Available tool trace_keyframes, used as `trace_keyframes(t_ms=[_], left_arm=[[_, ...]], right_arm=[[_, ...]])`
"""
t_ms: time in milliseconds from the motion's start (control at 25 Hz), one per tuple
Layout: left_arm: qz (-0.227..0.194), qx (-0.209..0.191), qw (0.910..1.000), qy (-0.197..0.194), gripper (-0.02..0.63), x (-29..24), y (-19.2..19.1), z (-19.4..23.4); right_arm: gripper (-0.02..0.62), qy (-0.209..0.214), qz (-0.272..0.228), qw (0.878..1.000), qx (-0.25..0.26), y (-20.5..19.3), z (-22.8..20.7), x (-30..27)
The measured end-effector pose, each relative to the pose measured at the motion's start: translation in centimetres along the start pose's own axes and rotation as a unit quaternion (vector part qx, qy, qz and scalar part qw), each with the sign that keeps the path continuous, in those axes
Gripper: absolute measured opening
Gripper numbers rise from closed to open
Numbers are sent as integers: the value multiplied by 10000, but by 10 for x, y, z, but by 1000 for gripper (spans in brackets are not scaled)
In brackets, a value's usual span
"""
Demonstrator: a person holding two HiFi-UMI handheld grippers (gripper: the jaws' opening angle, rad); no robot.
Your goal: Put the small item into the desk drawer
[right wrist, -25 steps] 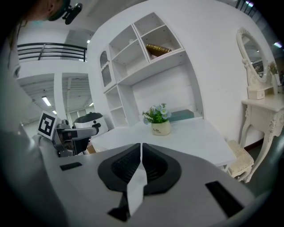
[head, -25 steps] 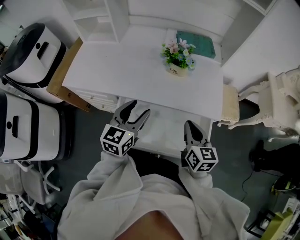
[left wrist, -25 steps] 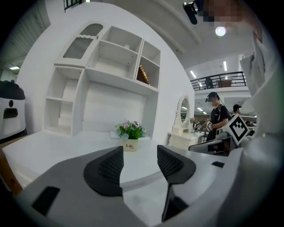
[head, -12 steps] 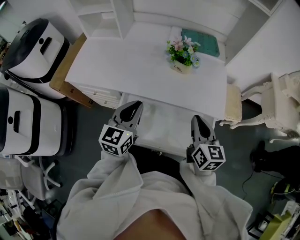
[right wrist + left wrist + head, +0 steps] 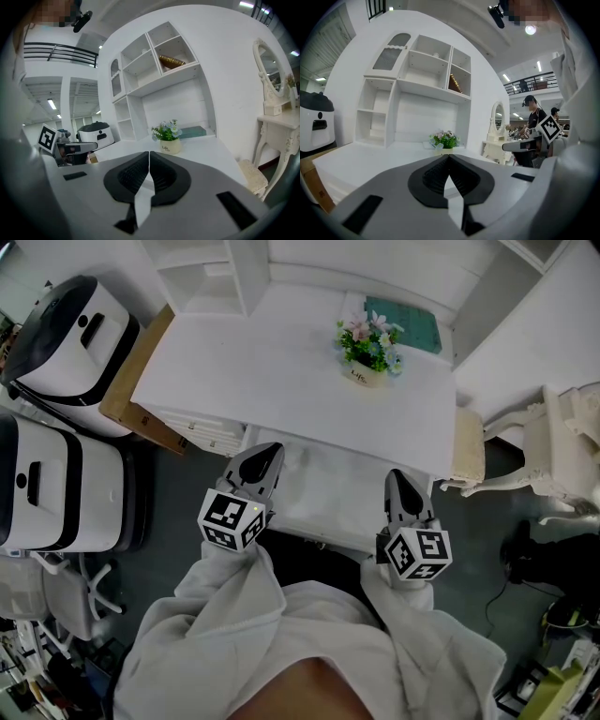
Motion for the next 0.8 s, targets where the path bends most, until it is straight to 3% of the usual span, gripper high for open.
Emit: trace_keyframes(t_ms=[520,800], left_arm=[[162,-112,9980,-596,15,-12,-6,-19],[251,-109,9976,-633,15,-16,-9,-18]], right_arm=[[34,-50,14,10000,46,-1,0,-1],[34,-39,52,10000,10,-2,0,-4]])
Point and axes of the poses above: the fingertips, and each gripper's own axes: x backward along the fingers, z to its left, y out of its top, the point moved 8 cm from there along x, backward along the fingers, and after that the axes turned 3 degrees about x, right-handed, at the moved point
